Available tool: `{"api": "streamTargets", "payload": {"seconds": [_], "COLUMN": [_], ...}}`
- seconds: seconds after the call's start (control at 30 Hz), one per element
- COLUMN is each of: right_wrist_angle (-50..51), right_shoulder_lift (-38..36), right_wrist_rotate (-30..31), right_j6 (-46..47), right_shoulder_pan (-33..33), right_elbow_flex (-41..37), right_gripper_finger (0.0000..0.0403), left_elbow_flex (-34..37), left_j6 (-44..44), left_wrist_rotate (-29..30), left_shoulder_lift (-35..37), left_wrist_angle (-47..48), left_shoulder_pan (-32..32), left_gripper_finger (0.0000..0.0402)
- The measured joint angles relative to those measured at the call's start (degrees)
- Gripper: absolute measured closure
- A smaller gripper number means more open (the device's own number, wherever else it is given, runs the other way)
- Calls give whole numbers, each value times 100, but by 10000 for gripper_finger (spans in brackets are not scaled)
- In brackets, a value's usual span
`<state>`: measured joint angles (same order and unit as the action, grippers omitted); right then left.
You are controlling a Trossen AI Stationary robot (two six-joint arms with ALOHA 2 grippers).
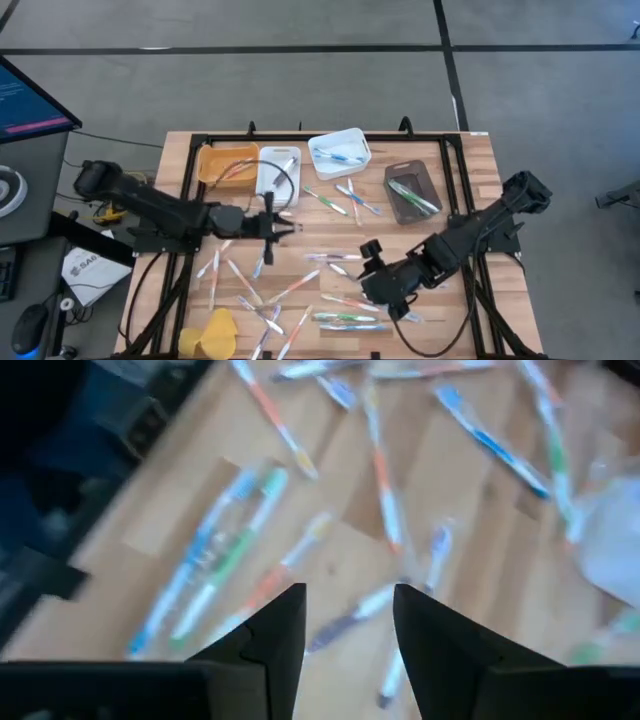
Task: Pick & Place Toothbrushes
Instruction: Put the orange toothbrush into the yellow bin
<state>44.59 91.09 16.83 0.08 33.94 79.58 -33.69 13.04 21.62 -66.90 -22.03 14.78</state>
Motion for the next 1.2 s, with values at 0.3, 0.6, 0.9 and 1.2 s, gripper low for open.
{"api": "streamTargets", "payload": {"seconds": [0.3, 0.6, 0.9, 1.2], "right_wrist_angle": [399, 447, 409, 375], "right_shoulder_lift": [2, 2, 2, 2], "right_wrist_rotate": [537, 539, 539, 537], "right_j6": [462, 553, 599, 597], "right_shoulder_pan": [-159, -364, -586, -628], "right_elbow_flex": [-205, -388, -626, -626], "right_gripper_finger": [258, 257, 262, 263], "left_elbow_flex": [-1429, -2671, -2817, -2710], "left_j6": [-153, -276, -302, -298], "left_wrist_rotate": [650, 665, 217, 191], "left_shoulder_lift": [477, 455, 399, -59], "left_wrist_angle": [3415, 6002, 7221, 7555], "left_shoulder_pan": [-733, -2306, -3983, -4808], "left_gripper_finger": [387, 387, 387, 387]}}
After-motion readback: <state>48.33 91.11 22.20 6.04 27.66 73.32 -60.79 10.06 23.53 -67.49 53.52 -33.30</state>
